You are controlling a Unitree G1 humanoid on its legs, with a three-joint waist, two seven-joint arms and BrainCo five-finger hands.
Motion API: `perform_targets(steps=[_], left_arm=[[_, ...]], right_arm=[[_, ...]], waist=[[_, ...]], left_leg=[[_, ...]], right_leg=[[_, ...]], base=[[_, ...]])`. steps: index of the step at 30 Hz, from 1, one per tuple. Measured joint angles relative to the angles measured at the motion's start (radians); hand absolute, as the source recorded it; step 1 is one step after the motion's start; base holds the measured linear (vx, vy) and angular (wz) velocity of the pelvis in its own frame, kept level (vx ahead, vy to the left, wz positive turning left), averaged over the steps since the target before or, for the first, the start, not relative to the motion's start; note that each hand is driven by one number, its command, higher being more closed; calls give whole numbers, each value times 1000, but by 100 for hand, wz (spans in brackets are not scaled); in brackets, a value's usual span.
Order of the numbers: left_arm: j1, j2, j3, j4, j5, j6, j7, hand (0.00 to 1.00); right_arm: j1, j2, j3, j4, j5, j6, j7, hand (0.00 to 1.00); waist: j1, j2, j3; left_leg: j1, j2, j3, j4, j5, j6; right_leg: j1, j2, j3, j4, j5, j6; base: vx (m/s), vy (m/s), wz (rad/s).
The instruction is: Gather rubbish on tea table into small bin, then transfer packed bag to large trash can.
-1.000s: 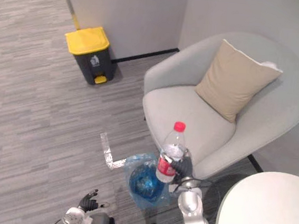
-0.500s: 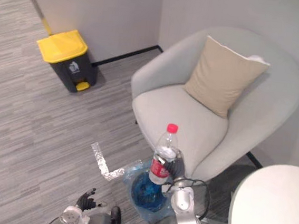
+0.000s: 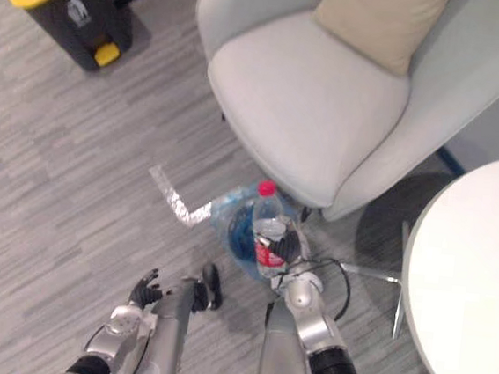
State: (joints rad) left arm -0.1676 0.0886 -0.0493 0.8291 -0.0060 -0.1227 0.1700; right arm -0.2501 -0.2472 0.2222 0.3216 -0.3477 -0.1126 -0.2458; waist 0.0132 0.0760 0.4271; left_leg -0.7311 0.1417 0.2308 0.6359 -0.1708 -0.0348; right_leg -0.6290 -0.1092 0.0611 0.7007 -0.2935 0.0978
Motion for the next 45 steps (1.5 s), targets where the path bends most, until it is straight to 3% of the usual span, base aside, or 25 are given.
perform_targets(steps=[2,4,8,13,17,18,25,31,45], left_arm=[[-28,2,37,-34,-17,1,9,0],[-72,0,64,-57,-28,1,25,0],[-168,-8,84,-161,-47,-1,40,0],[-234,-6,148,-205,-80,0,70,0],[-273,-5,150,-242,-101,-2,86,0],[-277,-6,150,-250,-106,-3,88,0],[-294,-13,149,-256,-114,-9,89,0],[-294,-15,147,-255,-113,-19,89,0],[-286,-14,103,-229,-85,-20,82,0]], right_arm=[[-53,-14,13,-11,10,3,-1,100],[-110,-45,17,-56,27,5,-9,100],[-265,-112,6,-76,45,6,-37,100],[-406,-115,10,-59,78,7,-54,100],[-510,-116,13,19,84,8,-80,100],[-517,-115,13,29,85,8,-85,0],[-510,-81,-27,109,83,27,-109,0],[-501,-64,-62,111,71,29,-128,0],[-404,-103,13,102,-177,21,-117,0]], waist=[[14,-13,9],[29,-28,36],[44,-32,106],[65,-39,123],[76,-46,129],[76,-45,129],[77,-46,129],[73,-47,128],[66,-59,117]], left_leg=[[-70,34,7,106,-2,26],[-128,35,1,125,-22,30],[-292,20,-34,114,25,42],[-427,8,-51,93,88,59],[-502,2,-66,85,115,53],[-515,-1,-74,83,120,51],[-542,-12,-94,29,155,26],[-539,-9,-99,18,167,31],[-487,20,-99,-3,175,26]], right_leg=[[-80,-12,-26,20,26,-14],[-165,-19,-34,60,40,-6],[-306,-35,-76,65,72,-6],[-440,-52,-106,99,81,-4],[-518,-62,-122,126,77,-11],[-530,-64,-129,131,75,-14],[-567,-76,-159,130,72,-30],[-568,-69,-162,130,75,-36],[-520,-38,-167,96,92,-60]], base=[[-198,57,-15],[-152,56,-18],[-119,24,27],[-16,-15,26],[3,-19,15],[-11,-18,12],[-28,-28,13],[-16,-22,0],[-31,-26,-6]])
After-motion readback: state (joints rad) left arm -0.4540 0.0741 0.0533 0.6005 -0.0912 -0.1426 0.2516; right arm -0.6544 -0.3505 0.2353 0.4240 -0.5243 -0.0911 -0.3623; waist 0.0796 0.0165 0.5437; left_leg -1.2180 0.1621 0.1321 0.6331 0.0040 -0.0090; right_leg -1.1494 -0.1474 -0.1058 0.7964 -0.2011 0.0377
